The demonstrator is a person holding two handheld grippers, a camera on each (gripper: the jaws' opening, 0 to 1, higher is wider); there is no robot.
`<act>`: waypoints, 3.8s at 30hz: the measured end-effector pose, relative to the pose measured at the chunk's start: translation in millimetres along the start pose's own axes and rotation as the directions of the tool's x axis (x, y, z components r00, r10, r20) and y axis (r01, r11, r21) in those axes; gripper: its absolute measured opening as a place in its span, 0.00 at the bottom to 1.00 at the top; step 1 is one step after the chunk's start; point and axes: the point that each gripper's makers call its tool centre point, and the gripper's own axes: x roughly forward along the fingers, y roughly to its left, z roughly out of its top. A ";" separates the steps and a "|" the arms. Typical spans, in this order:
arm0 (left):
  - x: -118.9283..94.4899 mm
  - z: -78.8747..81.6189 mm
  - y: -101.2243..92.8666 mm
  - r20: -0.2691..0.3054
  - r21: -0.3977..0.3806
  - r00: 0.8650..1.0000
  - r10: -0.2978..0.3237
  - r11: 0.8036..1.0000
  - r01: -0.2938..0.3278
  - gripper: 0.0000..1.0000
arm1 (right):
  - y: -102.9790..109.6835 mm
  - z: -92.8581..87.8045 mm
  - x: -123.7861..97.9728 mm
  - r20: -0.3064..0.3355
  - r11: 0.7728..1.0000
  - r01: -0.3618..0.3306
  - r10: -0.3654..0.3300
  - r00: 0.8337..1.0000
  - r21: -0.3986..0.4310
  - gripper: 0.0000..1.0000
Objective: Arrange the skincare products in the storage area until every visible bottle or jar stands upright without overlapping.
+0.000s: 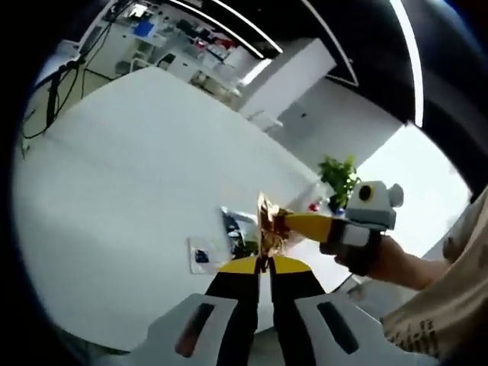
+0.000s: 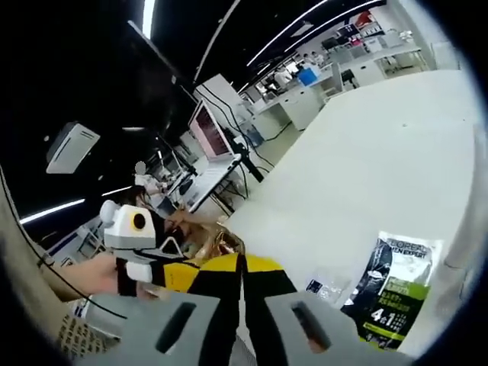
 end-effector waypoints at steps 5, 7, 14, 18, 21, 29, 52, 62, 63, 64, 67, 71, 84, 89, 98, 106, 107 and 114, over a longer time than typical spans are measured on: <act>8.9 0.1 5.6 0.020 -0.105 1.000 -0.008 0.994 0.010 0.00 | -14.7 -4.8 4.2 -0.013 0.997 0.061 -0.062 0.998 -0.053 0.01; 13.9 -2.2 8.7 0.013 -0.146 1.000 -0.002 0.989 0.004 0.00 | -21.2 -8.4 6.0 -0.031 0.993 0.086 -0.088 0.996 -0.076 0.01; 27.9 -7.5 16.7 0.022 -0.221 1.000 0.001 0.975 0.004 0.00 | -40.0 -12.9 10.8 -0.050 0.980 0.141 -0.149 0.988 -0.143 0.01; 34.3 -10.9 21.5 0.005 -0.233 1.000 -0.001 0.972 0.002 0.00 | -45.9 -18.0 14.6 -0.060 0.968 0.160 -0.174 0.983 -0.193 0.01; 38.3 -11.7 27.6 -0.004 -0.250 1.000 0.003 0.968 -0.003 0.00 | -51.5 -19.8 17.7 -0.062 0.960 0.167 -0.185 0.981 -0.224 0.01; 49.6 -9.4 39.7 -0.023 -0.277 1.000 0.003 0.961 -0.010 0.00 | -64.9 -21.5 28.4 -0.069 0.942 0.188 -0.215 0.974 -0.278 0.01; 79.1 8.8 69.0 -0.061 -0.262 0.997 0.044 0.963 -0.059 0.00 | -99.1 -8.4 51.3 -0.031 0.880 0.273 -0.308 0.951 -0.388 0.01; 97.0 10.3 81.4 -0.101 -0.250 0.993 0.063 0.964 -0.087 0.00 | -121.6 -10.6 58.4 -0.026 0.865 0.325 -0.362 0.932 -0.381 0.01; 98.7 10.6 82.8 -0.105 -0.253 0.992 0.064 0.963 -0.089 0.00 | -123.4 -10.5 58.7 -0.025 0.863 0.330 -0.366 0.930 -0.383 0.01; 101.3 11.0 83.9 -0.110 -0.261 0.992 0.062 0.961 -0.089 0.00 | -126.1 -9.7 59.0 -0.022 0.859 0.336 -0.373 0.928 -0.385 0.01; 107.2 13.2 84.5 -0.112 -0.265 0.992 0.056 0.961 -0.084 0.00 | -132.8 -6.8 59.5 -0.016 0.856 0.350 -0.385 0.923 -0.381 0.01; 113.7 15.8 88.7 -0.116 -0.273 0.992 0.054 0.958 -0.084 0.00 | -139.3 -3.6 61.6 -0.007 0.843 0.369 -0.403 0.915 -0.391 0.01; 131.5 14.8 100.6 -0.149 -0.310 0.987 0.058 0.945 -0.103 0.00 | -159.0 -5.1 69.9 -0.018 0.817 0.400 -0.447 0.894 -0.414 0.01; 139.9 9.8 104.8 -0.177 -0.334 0.982 0.060 0.935 -0.117 0.00 | -170.0 -12.0 72.2 -0.060 0.799 0.399 -0.473 0.879 -0.449 0.01; 149.8 -4.0 109.4 -0.225 -0.265 0.971 0.079 0.954 -0.139 0.00 | -180.9 -23.3 73.2 -0.117 0.776 0.372 -0.490 0.864 -0.509 0.01; 149.8 -11.3 117.0 -0.246 -0.169 0.962 0.121 0.972 -0.166 0.01 | -184.0 -28.0 75.1 -0.140 0.767 0.343 -0.485 0.863 -0.543 0.01; 149.9 -11.2 117.3 -0.246 -0.161 0.962 0.123 0.973 -0.166 0.01 | -184.6 -28.0 75.0 -0.140 0.764 0.342 -0.486 0.863 -0.547 0.01; 149.7 -15.6 121.8 -0.265 -0.068 0.952 0.154 0.982 -0.177 0.00 | -190.7 -28.9 75.1 -0.146 0.759 0.336 -0.489 0.860 -0.558 0.01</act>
